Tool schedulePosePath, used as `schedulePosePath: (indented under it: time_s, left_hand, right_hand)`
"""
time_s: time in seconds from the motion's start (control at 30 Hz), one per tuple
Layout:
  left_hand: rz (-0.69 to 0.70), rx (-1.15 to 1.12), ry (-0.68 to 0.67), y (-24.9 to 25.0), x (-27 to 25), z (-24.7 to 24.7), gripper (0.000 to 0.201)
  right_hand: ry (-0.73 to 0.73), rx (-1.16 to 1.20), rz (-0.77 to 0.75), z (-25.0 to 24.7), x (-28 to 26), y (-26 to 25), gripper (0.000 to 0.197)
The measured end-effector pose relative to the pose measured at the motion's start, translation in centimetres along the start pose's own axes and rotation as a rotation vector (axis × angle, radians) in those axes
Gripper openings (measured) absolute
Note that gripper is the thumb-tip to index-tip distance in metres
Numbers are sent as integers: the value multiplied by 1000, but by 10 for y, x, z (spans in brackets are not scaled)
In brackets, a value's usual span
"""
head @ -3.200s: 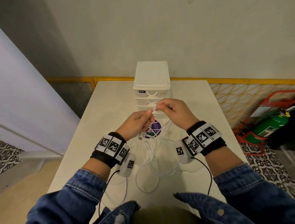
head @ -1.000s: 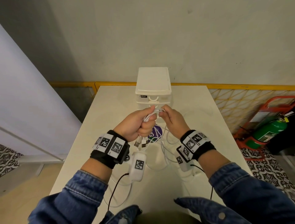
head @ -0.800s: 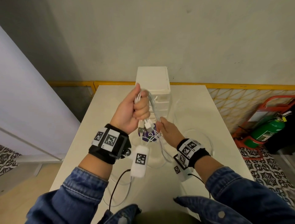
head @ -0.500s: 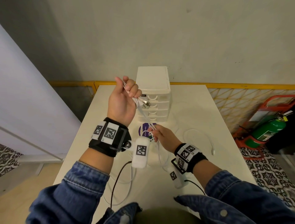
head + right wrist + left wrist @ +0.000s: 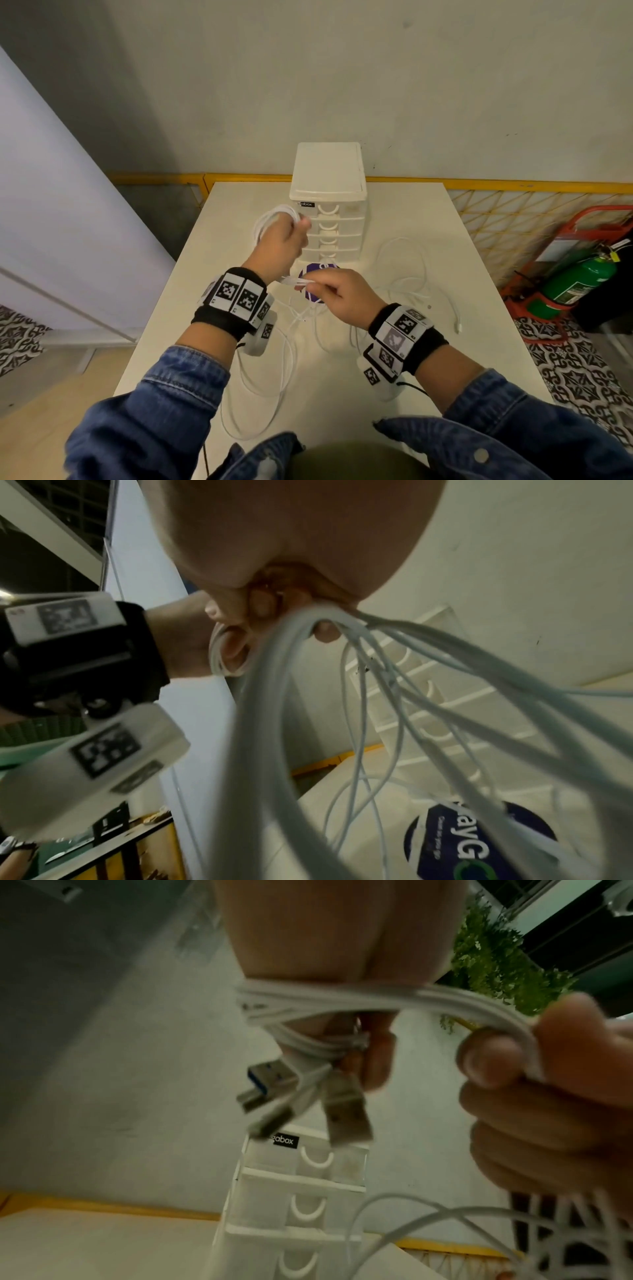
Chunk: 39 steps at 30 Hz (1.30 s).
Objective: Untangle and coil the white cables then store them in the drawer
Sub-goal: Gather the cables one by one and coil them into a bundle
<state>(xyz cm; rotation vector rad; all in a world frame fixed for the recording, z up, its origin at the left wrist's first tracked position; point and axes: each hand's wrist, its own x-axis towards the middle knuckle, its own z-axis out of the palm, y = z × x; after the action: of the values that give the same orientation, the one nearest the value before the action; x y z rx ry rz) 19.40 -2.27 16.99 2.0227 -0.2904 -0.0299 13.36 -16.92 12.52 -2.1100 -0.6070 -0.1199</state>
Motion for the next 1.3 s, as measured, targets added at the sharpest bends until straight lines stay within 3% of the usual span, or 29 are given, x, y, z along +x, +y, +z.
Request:
schedulePosePath:
  time_s: [0.1, 0.17, 0.27, 0.4, 0.53, 0.67, 0.77, 0.9, 1.0, 1.07, 1.1, 1.17, 1.23, 1.3]
  left_hand:
    - [-51, 177, -242, -2, -6, 4, 40]
    - [-132, 61, -382, 1, -14, 5, 43]
    - [-243, -173, -562, 7, -22, 6, 54]
    - [-245, -173, -666, 13, -24, 8, 50]
    - [-230, -289, -662, 17, -27, 2, 40]
    - [-184, -543, -620, 24, -28, -7, 39]
    - [-120, -778, -618, 34, -24, -14, 40]
    - [15, -1070, -659, 45, -20, -23, 34]
    - [39, -1253, -559, 50, -15, -27, 40]
    - [27, -1247, -480, 52, -13, -29, 44]
    - [10, -1206, -457, 52, -13, -28, 46]
    - [-30, -1108, -456, 52, -13, -25, 49]
    - [-67, -1031, -488, 51, -14, -22, 49]
    - [-96, -978, -513, 50, -15, -19, 48]
  right_hand:
    - [102, -3, -22, -8, 5, -3, 27]
    - [127, 9, 13, -17, 7, -2, 9]
    - [151, 14, 41, -31, 12, 5, 25]
    - [110, -17, 26, -43, 16, 14, 16]
    - [86, -68, 19, -45, 15, 19, 14]
    - [93, -115, 161, -42, 4, 42, 10]
    - [15, -185, 293, -34, -11, 63, 20]
    - [-86, -200, 418, -21, -30, 82, 16]
    - [-102, -217, 483, -18, -42, 89, 22]
    - [-106, -190, 513, -21, -44, 88, 25]
    - [-106, -163, 520, -22, -42, 86, 32]
    - [-44, -57, 523, -28, -35, 78, 68]
    - [126, 95, 490, -35, -23, 67, 97]
    - [267, 135, 414, -43, -10, 54, 110]
